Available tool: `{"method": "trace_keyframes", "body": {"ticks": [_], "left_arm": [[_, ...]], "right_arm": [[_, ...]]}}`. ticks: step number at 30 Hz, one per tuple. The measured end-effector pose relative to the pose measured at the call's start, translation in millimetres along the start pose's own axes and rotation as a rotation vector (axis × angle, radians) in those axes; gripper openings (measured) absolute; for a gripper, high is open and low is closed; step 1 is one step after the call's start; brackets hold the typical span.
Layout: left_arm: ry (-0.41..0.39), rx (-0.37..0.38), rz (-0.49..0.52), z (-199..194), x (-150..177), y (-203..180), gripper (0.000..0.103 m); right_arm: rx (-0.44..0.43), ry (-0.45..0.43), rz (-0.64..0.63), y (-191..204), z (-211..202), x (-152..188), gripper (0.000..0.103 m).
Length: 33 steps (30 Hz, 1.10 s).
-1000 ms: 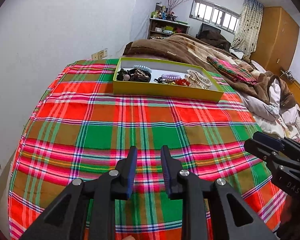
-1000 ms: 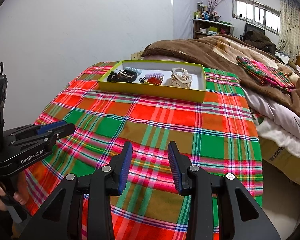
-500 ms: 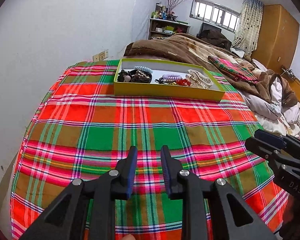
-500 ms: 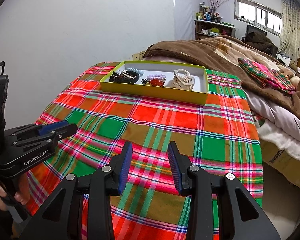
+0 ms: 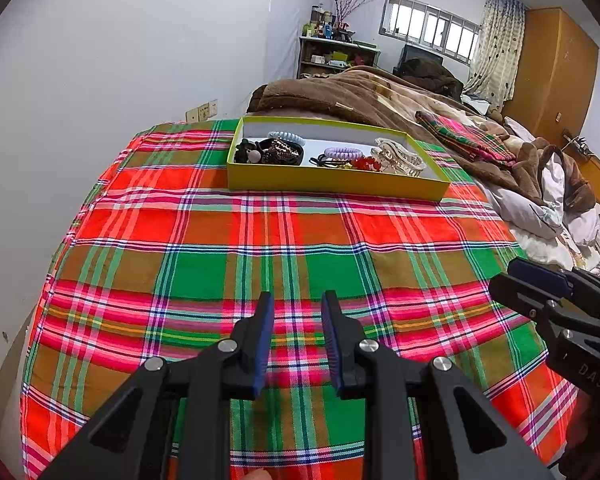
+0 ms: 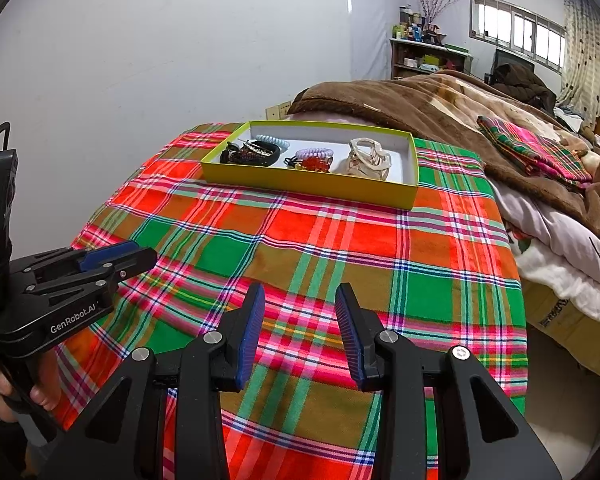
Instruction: Organize jewelry
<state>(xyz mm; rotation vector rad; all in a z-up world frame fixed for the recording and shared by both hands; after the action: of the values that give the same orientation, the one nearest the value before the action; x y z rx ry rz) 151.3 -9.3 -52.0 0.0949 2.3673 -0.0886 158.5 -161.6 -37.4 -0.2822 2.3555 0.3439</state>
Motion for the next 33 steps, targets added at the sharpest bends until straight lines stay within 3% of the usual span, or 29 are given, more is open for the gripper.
{"method": "trace_keyframes", "body": {"ticks": [33], "left_arm": [[0.004, -0.007, 0.013, 1.3, 1.5, -1.3, 0.026]], "right_arm": [[-0.003, 0.002, -0.006, 2.2, 1.2, 0.9, 0.038]]}}
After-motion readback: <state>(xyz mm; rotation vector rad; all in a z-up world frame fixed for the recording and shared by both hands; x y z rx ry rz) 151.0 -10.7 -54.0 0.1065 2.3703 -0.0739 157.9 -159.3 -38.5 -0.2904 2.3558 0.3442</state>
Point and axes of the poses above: each gripper's, at about its wrist camera, not at the fingertips, and z roughly the way its jaws point, y to its left, x to its underside, the point moved 8 cm from there along z, roughly the way its jaws point, and after that the axes turned 6 degrees about z, right-handed, at the moved point
